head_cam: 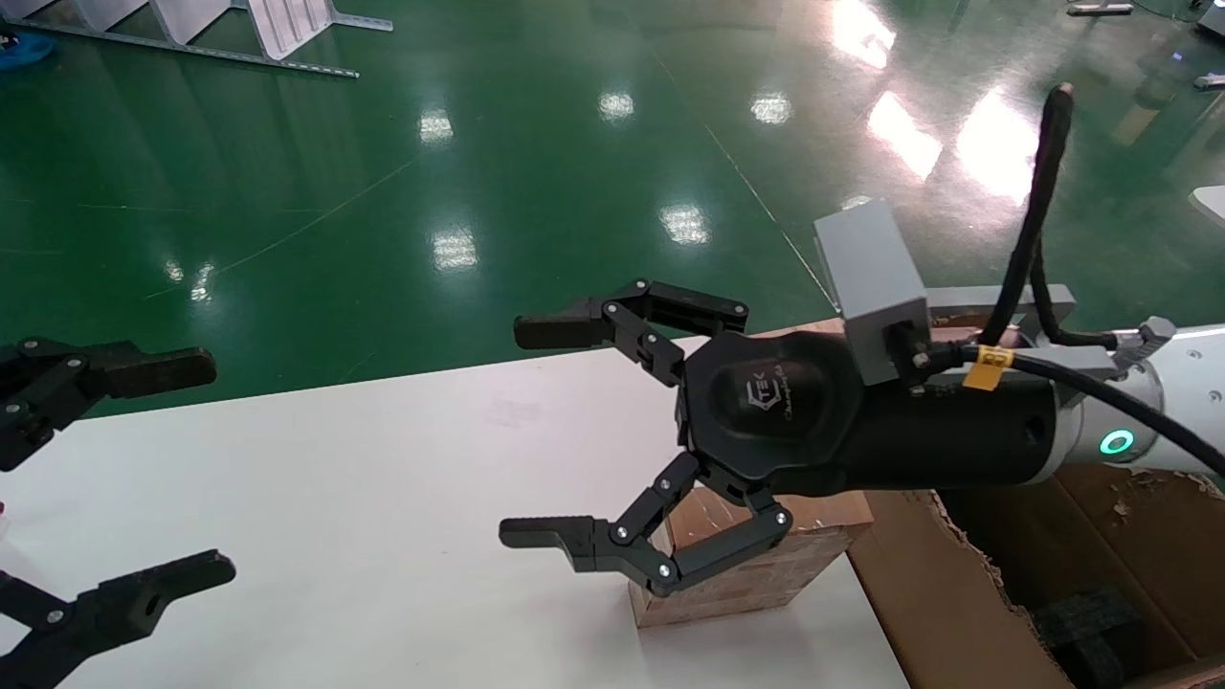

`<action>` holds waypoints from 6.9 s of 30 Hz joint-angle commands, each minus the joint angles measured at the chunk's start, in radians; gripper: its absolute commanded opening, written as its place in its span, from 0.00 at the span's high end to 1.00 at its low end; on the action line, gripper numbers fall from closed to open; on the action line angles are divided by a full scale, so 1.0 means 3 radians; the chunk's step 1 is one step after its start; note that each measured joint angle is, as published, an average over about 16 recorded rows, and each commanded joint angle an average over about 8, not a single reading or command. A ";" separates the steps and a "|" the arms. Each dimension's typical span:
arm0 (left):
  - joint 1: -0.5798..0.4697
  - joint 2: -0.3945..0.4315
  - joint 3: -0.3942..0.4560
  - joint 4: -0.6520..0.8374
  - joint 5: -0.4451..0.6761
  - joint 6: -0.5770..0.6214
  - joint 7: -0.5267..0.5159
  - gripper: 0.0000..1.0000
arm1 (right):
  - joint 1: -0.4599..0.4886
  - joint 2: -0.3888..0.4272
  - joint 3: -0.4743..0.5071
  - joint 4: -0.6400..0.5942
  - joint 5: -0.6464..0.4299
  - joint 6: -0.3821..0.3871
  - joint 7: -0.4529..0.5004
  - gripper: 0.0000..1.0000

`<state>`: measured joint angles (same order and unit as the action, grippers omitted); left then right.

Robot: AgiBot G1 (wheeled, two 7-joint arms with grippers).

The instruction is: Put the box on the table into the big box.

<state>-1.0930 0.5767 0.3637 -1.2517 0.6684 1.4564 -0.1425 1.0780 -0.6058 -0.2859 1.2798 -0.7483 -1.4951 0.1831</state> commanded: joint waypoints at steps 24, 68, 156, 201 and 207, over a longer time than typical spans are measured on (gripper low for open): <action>0.0000 0.0000 0.0000 0.0000 0.0000 0.0000 0.0000 1.00 | 0.0030 0.0332 -0.0193 -0.0354 -0.0807 0.0002 -0.0212 0.00; 0.0000 0.0000 0.0001 0.0000 -0.0001 0.0000 0.0001 1.00 | 0.0628 0.0503 -0.1311 -0.1612 -0.1021 -0.0285 -0.1174 0.00; 0.0000 -0.0001 0.0002 0.0002 -0.0001 -0.0001 0.0001 1.00 | 0.1418 0.1557 -0.1047 -0.1790 -0.0259 0.0015 -0.0612 1.00; 0.0000 -0.0001 0.0003 0.0002 -0.0002 -0.0002 0.0002 1.00 | 0.0257 0.1216 -0.1238 -0.5017 0.0576 -0.0014 -0.1687 1.00; 0.0000 -0.0001 0.0003 0.0002 -0.0002 -0.0002 0.0002 1.00 | 0.0313 0.1120 -0.1290 -0.5200 0.0528 -0.0014 -0.1694 1.00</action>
<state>-1.0930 0.5763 0.3646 -1.2512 0.6678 1.4559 -0.1420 1.1761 -0.2700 -0.6763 -0.2802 -0.5911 -1.4958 -0.3270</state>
